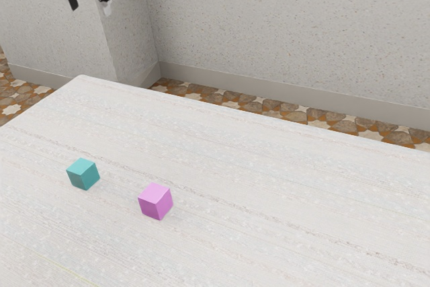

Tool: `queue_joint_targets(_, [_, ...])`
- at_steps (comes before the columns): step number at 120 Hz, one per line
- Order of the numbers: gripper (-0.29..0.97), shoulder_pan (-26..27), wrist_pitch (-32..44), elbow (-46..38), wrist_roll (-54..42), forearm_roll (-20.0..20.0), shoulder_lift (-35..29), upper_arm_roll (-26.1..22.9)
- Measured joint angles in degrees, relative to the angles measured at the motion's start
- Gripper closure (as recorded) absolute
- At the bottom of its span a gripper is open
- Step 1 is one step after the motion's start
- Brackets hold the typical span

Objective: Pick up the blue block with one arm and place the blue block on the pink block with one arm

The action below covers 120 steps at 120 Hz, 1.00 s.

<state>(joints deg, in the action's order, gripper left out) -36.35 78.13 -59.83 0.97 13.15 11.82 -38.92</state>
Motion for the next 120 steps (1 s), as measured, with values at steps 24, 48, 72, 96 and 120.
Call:
queue_joint_targets(24, [0.0, 0.0, 0.1, -1.5, 0.2, -0.1, 0.9, -0.1])
queue_joint_targets(48, [0.0, -0.9, -1.9, -12.0, -0.2, -0.5, -4.4, 1.1])
queue_joint_targets(72, [0.0, 6.4, 8.2, -37.3, -1.6, -3.9, -12.7, 13.0])
queue_joint_targets(96, [0.0, 10.8, 23.1, -56.5, -3.7, -5.1, -18.2, 25.4])
queue_joint_targets(120, [0.0, 12.2, 34.6, -62.4, -6.9, -5.2, -18.1, 32.1])
